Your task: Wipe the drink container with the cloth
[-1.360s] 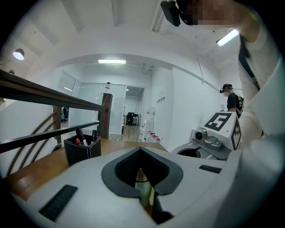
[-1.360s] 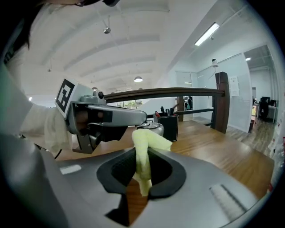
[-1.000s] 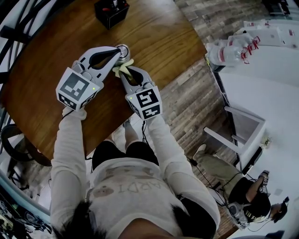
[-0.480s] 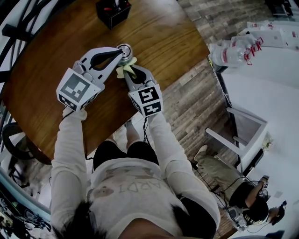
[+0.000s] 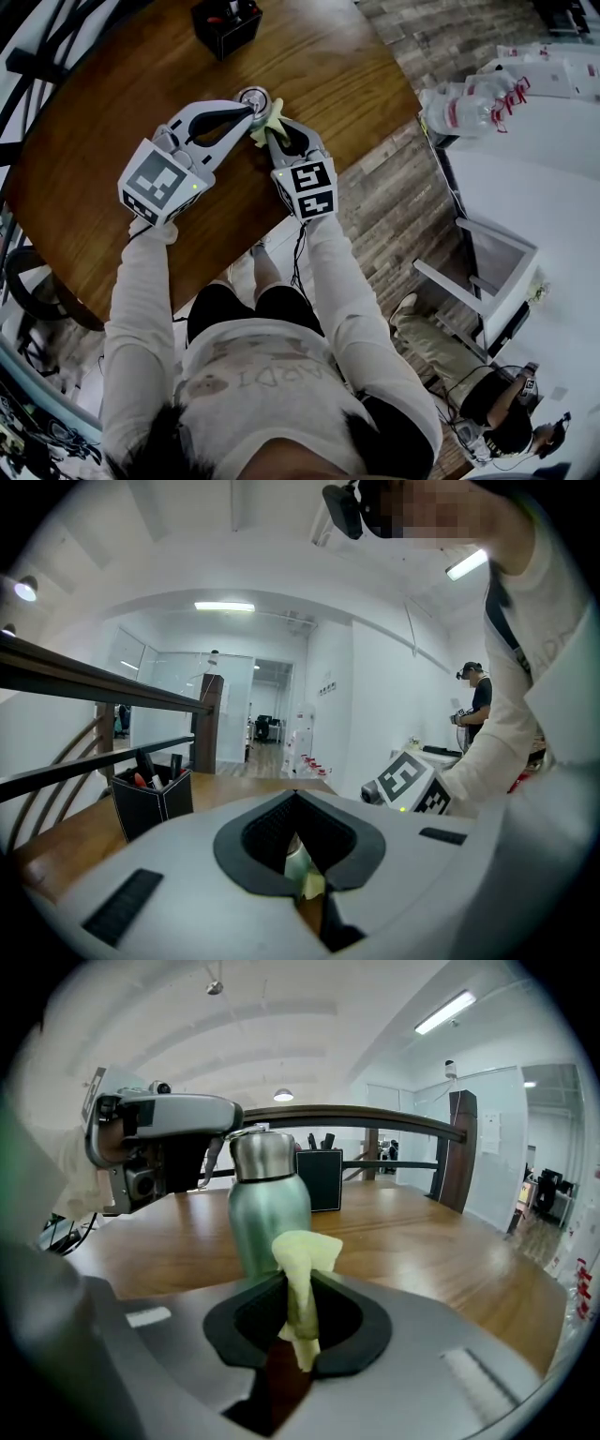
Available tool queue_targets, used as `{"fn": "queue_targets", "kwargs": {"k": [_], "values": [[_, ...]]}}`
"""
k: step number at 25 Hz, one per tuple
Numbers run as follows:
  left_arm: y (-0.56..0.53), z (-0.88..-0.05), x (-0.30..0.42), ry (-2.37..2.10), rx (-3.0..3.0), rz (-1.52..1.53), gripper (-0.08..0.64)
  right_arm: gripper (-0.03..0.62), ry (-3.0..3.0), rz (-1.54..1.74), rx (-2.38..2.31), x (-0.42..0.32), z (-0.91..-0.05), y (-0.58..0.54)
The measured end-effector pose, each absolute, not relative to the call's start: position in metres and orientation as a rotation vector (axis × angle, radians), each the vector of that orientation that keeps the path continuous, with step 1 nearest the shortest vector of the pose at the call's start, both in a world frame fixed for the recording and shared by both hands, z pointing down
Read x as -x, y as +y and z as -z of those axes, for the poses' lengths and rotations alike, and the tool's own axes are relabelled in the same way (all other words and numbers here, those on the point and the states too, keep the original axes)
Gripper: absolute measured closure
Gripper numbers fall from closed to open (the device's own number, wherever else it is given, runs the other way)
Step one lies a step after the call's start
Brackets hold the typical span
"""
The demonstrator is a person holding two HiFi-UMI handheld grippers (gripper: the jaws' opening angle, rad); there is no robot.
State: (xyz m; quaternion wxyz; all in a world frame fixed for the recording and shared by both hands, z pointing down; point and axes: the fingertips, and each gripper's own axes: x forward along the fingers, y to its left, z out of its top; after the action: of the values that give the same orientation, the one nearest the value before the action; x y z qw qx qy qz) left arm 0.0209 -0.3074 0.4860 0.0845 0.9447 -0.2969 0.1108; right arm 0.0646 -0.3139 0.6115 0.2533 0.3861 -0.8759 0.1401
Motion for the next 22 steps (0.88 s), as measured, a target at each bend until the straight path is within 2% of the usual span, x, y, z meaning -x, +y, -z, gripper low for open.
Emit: {"fn": "queue_targets", "kwargs": {"k": [22], "values": [[-0.310,-0.487,-0.025,-0.890,-2.816,-0.337,0.555,0.531,-2.568,-0.236,-0.978,-0.048,-0.536,-0.315]]}}
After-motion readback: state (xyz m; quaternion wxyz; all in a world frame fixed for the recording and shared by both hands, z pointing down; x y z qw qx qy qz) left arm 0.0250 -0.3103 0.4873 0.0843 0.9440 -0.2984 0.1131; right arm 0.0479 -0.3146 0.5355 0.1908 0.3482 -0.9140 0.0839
